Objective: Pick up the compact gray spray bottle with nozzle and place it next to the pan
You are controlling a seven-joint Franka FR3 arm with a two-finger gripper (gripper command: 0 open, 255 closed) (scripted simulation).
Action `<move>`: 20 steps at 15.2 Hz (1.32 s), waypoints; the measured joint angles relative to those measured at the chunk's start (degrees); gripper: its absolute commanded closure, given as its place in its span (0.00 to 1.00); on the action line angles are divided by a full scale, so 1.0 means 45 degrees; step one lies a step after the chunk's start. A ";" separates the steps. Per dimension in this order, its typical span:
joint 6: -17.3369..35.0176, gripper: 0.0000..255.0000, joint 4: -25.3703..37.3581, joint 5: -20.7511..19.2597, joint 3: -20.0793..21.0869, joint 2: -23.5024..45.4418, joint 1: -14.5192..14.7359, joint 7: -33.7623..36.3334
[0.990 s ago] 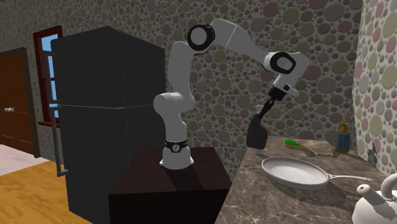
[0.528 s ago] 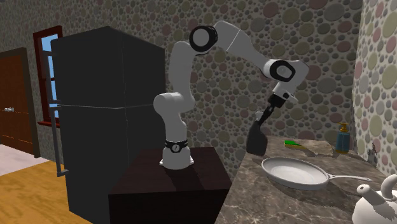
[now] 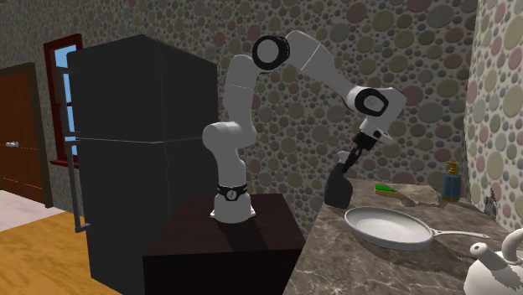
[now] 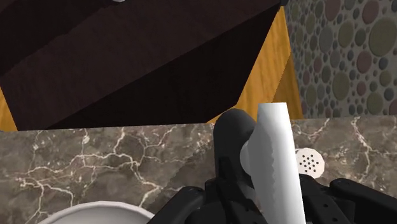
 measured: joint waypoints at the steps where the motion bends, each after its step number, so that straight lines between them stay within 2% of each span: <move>1: 0.0054 1.00 0.0027 -0.0037 -0.0006 0.0070 0.0018 0.0024; 8: 0.1154 1.00 -0.0222 -0.0338 -0.0194 -0.0057 0.0225 0.0148; 10: 0.1135 1.00 0.0225 -0.0392 -0.0268 0.0393 0.0279 0.0155; 13: 0.1152 1.00 -0.0114 -0.0292 -0.0296 0.0221 0.0224 0.0038; 14: 0.1066 0.00 -0.0090 -0.0321 -0.0307 0.0357 0.0262 0.0061; 20: 0.0937 0.00 -0.0602 -0.0294 -0.0344 0.0736 0.0235 -0.0031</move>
